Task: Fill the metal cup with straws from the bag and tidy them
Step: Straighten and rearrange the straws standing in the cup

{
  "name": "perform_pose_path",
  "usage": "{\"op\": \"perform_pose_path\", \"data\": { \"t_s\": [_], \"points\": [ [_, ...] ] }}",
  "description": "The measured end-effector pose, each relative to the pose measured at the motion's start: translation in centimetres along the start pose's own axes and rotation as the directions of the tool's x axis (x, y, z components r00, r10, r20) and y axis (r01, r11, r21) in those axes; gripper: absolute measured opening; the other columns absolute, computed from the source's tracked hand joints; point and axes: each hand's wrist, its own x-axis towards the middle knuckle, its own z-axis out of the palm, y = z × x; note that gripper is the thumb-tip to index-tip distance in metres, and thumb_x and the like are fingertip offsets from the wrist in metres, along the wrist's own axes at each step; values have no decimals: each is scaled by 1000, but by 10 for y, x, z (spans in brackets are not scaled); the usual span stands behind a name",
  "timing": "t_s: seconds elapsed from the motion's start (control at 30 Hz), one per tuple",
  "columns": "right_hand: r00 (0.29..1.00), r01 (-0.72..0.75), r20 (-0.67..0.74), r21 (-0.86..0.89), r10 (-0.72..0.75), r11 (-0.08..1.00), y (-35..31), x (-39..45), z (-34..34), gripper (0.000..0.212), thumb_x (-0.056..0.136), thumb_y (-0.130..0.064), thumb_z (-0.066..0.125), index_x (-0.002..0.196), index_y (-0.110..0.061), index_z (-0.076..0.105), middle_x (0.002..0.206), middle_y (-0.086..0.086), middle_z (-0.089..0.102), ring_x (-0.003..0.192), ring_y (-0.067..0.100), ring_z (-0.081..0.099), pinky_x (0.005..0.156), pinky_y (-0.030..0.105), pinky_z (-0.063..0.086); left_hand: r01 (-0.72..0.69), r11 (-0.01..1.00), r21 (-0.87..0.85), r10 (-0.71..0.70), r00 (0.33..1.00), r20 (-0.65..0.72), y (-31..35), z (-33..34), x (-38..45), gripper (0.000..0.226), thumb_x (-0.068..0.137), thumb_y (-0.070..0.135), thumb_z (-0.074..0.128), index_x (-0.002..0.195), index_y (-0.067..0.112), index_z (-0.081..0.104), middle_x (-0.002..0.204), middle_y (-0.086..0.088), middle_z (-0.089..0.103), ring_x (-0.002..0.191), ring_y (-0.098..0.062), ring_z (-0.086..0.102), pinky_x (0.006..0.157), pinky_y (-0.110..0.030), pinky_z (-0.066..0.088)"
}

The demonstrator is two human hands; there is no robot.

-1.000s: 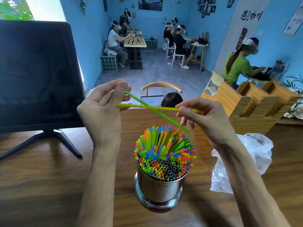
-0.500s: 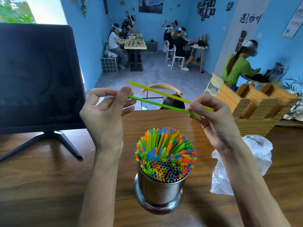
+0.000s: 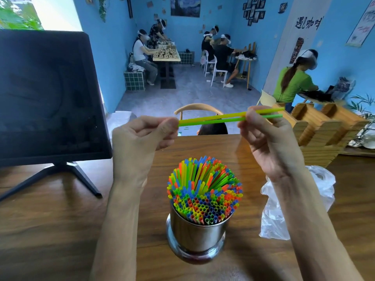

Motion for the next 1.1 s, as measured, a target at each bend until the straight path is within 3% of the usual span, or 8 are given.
{"op": "perform_pose_path", "data": {
  "t_s": [0.1, 0.2, 0.27, 0.4, 0.67, 0.87, 0.97, 1.1],
  "points": [
    [996, 55, -69, 67, -51, 996, 2, 4, 4, 13, 79, -16, 71, 74, -22, 81, 74, -8, 73, 70, 6, 72, 66, 20, 57, 132, 958, 256, -199, 945, 260, -3, -5, 1, 17, 61, 39, 83, 70, 25, 83, 74, -4, 78, 64, -8, 73, 58, -15, 56],
    [989, 139, -47, -88, -144, 986, 3, 3, 5, 11, 82, -18, 72, 87, -20, 81, 89, -2, 76, 69, 10, 70, 63, 21, 55, 40, 856, 516, -308, 840, 446, -7, -14, 1, 20, 70, 50, 77, 80, 35, 83, 85, 7, 79, 81, -2, 72, 73, -17, 55],
    [982, 186, -5, -201, -191, 962, 2, 2, 2, 12, 82, -19, 75, 93, -21, 80, 92, 0, 76, 70, 15, 70, 61, 22, 53, 13, 815, 580, -323, 841, 434, -13, -17, 4, 21, 79, 56, 72, 88, 39, 81, 90, 11, 78, 91, -7, 70, 84, -25, 52],
    [966, 259, 132, -461, -223, 849, 6, -1, 1, 24, 83, -18, 77, 106, -26, 75, 78, -4, 69, 67, 16, 69, 62, 23, 54, 5, 752, 659, -296, 896, 331, -23, -21, 9, 7, 86, 47, 76, 89, 41, 79, 73, 3, 67, 66, -3, 51, 66, -18, 42],
    [959, 246, 284, -796, -18, 553, 26, -14, -2, 76, 88, -21, 80, 141, -59, 43, 82, 1, 60, 69, 15, 68, 68, 24, 57, -58, 681, 730, -350, 850, 393, -34, -14, 11, 11, 83, 40, 82, 95, 38, 80, 80, 30, 69, 74, 12, 60, 70, -19, 43],
    [933, 319, 357, -887, 56, 335, 26, -18, -2, 34, 89, -33, 77, 122, -34, 67, 74, -16, 61, 64, -8, 58, 54, 6, 39, -68, 734, 676, -292, 867, 405, -32, -14, 14, 10, 76, 33, 89, 81, 36, 80, 72, 20, 71, 68, 7, 62, 61, -7, 43],
    [911, 348, 399, -878, 102, 329, 25, -19, -4, 19, 92, -34, 74, 109, -26, 77, 72, -30, 61, 70, -7, 58, 60, 9, 40, -66, 748, 660, -316, 839, 442, -30, -15, 15, 19, 78, 32, 88, 87, 45, 78, 79, 16, 73, 71, 4, 63, 69, -16, 51],
    [907, 311, 390, -875, 161, 371, 27, -18, -6, 20, 94, -40, 68, 99, -25, 80, 90, -17, 68, 81, -1, 60, 67, 13, 40, -141, 709, 691, -339, 791, 509, -29, -15, 18, 19, 83, 37, 83, 93, 53, 75, 85, 18, 71, 74, 2, 60, 77, -29, 53]
  ]
}}
